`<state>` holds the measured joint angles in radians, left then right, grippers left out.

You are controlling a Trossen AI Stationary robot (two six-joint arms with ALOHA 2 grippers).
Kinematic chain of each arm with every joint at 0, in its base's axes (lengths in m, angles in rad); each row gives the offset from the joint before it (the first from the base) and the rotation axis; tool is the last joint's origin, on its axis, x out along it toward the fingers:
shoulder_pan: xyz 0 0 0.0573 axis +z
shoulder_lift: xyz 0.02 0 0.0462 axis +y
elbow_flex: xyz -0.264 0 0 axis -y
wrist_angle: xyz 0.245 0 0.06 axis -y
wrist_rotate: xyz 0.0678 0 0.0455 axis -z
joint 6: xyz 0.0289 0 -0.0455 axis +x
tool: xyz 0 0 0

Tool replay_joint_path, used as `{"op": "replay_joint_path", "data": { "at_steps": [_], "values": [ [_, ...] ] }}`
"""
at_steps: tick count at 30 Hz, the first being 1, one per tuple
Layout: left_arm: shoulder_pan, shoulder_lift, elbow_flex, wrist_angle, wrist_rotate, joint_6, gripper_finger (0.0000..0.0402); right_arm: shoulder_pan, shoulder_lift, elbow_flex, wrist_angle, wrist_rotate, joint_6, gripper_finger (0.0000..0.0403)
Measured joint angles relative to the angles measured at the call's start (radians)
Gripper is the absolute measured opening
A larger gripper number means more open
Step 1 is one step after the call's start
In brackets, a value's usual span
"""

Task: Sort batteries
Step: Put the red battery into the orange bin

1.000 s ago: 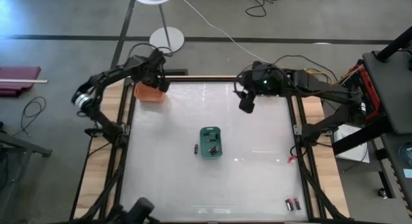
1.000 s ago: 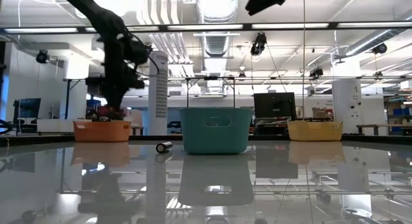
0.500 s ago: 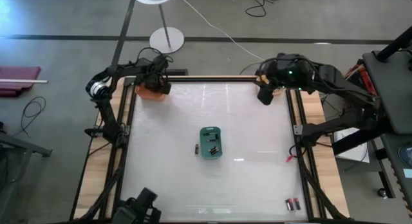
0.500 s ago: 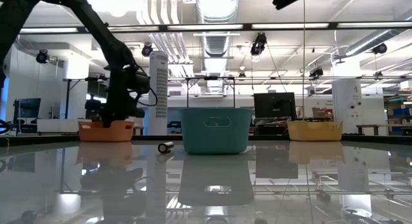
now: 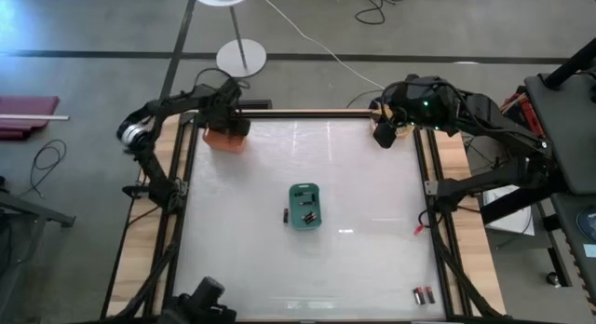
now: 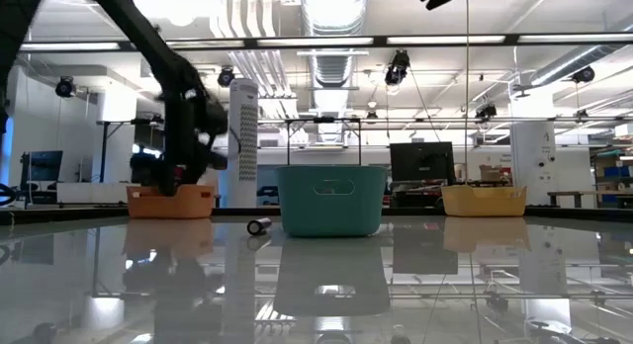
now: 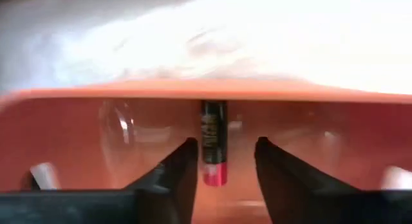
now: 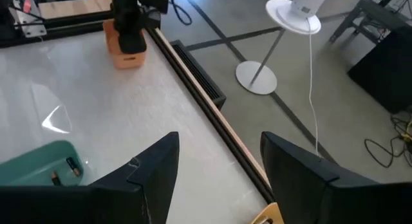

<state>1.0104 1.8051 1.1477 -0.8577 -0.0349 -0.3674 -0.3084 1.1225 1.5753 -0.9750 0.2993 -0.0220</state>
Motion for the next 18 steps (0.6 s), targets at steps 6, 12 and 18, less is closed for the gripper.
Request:
{"op": "replay_joint_path", "data": {
  "at_steps": [6, 12, 18],
  "values": [
    [-0.024, -0.215, 0.0, -0.012, -0.046, 0.026, 0.0186, 0.002, 0.002, -0.01, -0.018, -0.013, 0.068, 0.0221],
    [-0.134, -0.443, -0.03, -0.019, -0.081, 0.023, 0.0198, 0.01, 0.005, -0.057, -0.016, -0.019, 0.091, 0.0218],
    [-0.427, -0.645, -0.172, 0.187, -0.084, -0.018, 0.0198, 0.17, 0.006, -0.109, -0.015, 0.077, 0.224, 0.0195]
  ]
}}
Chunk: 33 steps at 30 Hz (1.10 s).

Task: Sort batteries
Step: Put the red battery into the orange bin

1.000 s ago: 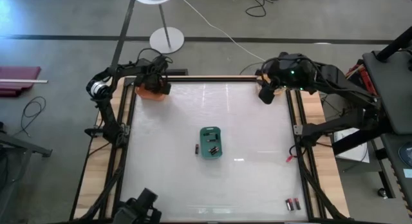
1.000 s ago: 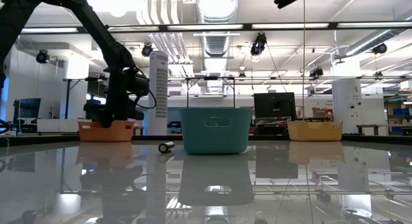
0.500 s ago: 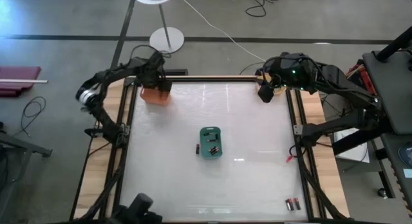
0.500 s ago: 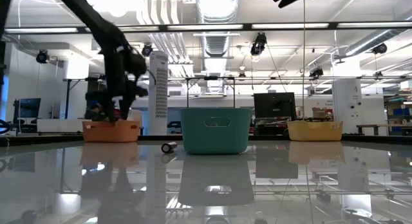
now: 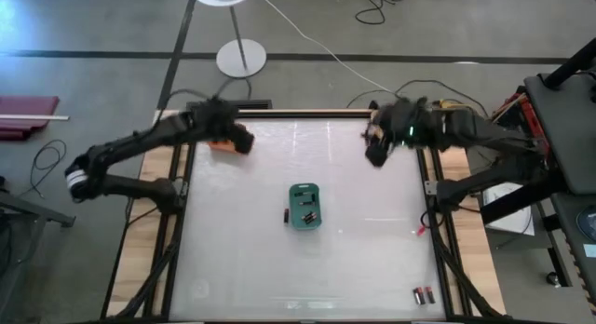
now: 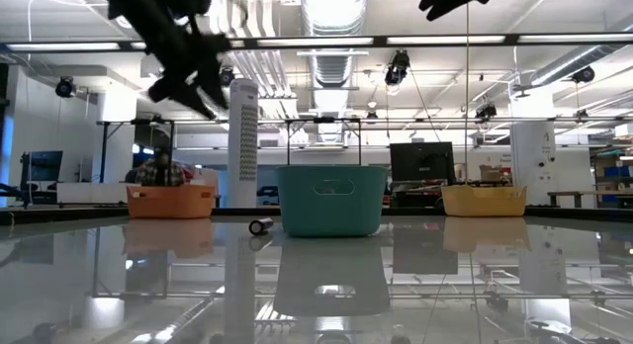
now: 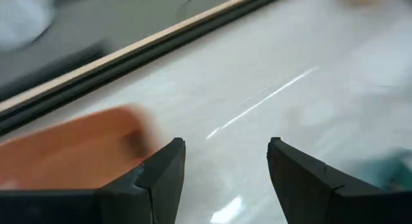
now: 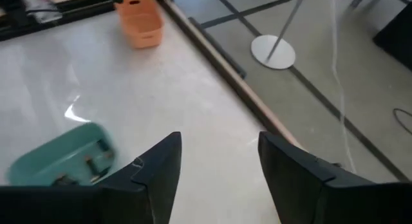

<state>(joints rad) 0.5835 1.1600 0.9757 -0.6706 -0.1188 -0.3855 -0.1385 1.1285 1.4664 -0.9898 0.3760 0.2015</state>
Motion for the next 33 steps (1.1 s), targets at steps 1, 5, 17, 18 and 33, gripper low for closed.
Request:
{"op": "replay_joint_path", "data": {
  "at_steps": [1, 5, 17, 18, 33],
  "values": [
    [-0.059, -0.026, -0.032, 0.062, 0.0, 0.001, 0.0198, 0.052, 0.0, -0.014, 0.0, 0.031, 0.028, 0.0189],
    [-0.286, -0.099, -0.173, 0.371, -0.013, 0.086, 0.0199, 0.241, 0.014, -0.069, -0.005, 0.114, 0.188, 0.0162],
    [-0.463, -0.024, -0.244, 0.678, -0.05, 0.045, 0.0199, 0.503, 0.013, -0.118, -0.276, 0.121, 0.763, 0.0097],
    [-0.463, -0.015, -0.23, 0.68, -0.034, 0.021, 0.0198, 0.508, 0.014, -0.125, -0.277, 0.121, 0.758, 0.0097],
    [-0.461, 0.248, 0.057, 0.556, -0.156, -0.153, 0.0196, 0.483, -0.09, -0.408, -0.109, 0.096, 0.562, 0.0215]
  ]
}}
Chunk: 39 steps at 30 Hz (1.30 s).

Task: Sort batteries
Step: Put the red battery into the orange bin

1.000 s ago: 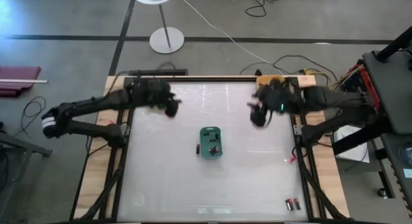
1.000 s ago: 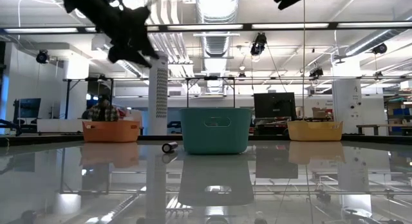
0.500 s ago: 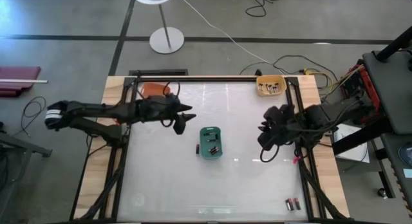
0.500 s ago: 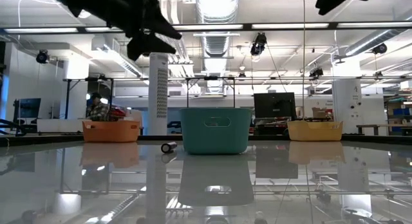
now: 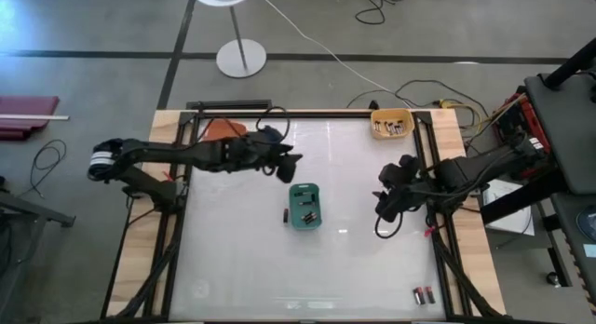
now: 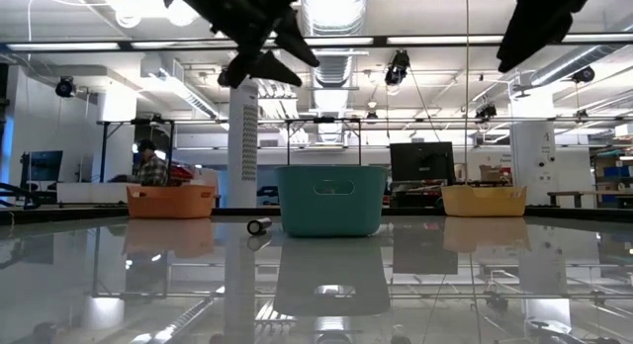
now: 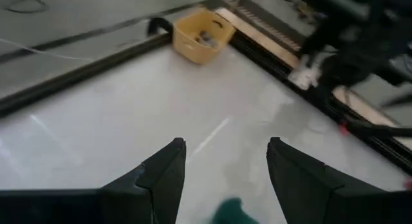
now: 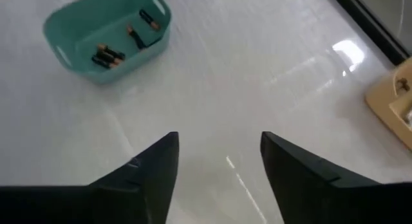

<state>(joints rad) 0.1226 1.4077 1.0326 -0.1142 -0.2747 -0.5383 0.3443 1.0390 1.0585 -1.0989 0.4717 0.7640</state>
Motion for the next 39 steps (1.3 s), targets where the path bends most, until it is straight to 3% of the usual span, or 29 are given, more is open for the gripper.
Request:
{"op": "replay_joint_path", "data": {
  "at_steps": [7, 14, 21, 26, 29, 39],
  "values": [
    [0.021, 0.131, 0.173, -0.172, -0.049, -0.102, 0.0196, -0.016, -0.11, -0.052, 0.202, 0.001, -0.218, 0.0254],
    [0.008, 0.176, 0.194, -0.203, -0.047, -0.182, 0.0196, -0.062, -0.201, -0.083, 0.215, 0.003, -0.329, 0.0276],
    [-0.066, 0.189, 0.171, -0.205, -0.047, -0.268, 0.022, -0.079, -0.234, -0.167, 0.243, 0.003, -0.321, 0.0301],
    [-0.115, 0.232, 0.17, -0.307, -0.022, -0.527, 0.0262, -0.079, -0.234, -0.189, 0.279, 0.009, -0.287, 0.0322],
    [-0.158, 0.273, 0.182, -0.349, 0.009, -0.591, 0.0281, -0.079, -0.234, -0.199, 0.275, 0.032, -0.282, 0.0329],
    [-0.247, 0.42, 0.293, -0.564, 0.0, -0.784, 0.0275, -0.08, -0.232, -0.203, 0.261, 0.064, -0.287, 0.0325]
  ]
}}
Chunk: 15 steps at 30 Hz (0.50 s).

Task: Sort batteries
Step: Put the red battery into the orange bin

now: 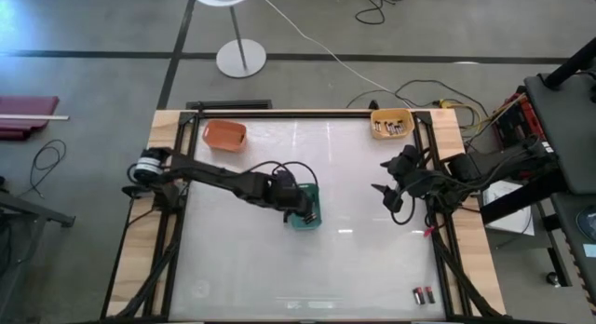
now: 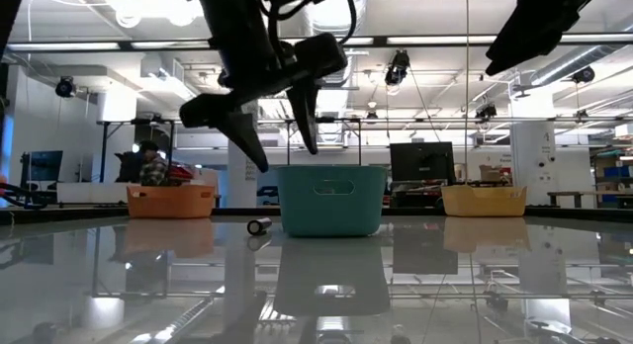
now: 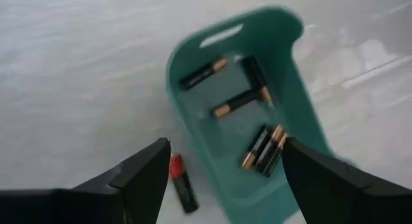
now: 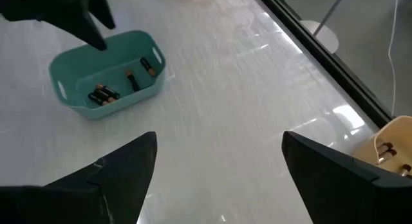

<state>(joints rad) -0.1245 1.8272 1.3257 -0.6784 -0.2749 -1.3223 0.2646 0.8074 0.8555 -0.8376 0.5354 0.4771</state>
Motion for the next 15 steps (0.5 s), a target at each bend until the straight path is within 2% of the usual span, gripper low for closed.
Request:
{"op": "replay_joint_path", "data": {
  "at_steps": [4, 9, 12, 15],
  "values": [
    [-0.016, -0.016, 0.017, -0.044, -0.004, -0.001, 0.0268, 0.0, 0.0, 0.0, -0.038, -0.001, 0.045, 0.0316],
    [-0.033, -0.113, 0.032, -0.137, -0.047, 0.049, 0.0263, 0.0, 0.0, 0.0, -0.058, -0.001, 0.084, 0.0308],
    [-0.048, -0.167, -0.011, -0.233, -0.026, 0.03, 0.0262, 0.001, 0.0, 0.0, -0.059, -0.001, 0.1, 0.0306],
    [-0.054, -0.236, -0.076, -0.234, 0.018, 0.006, 0.0262, 0.001, 0.0, 0.0, -0.06, -0.001, 0.111, 0.0309]
  ]
}}
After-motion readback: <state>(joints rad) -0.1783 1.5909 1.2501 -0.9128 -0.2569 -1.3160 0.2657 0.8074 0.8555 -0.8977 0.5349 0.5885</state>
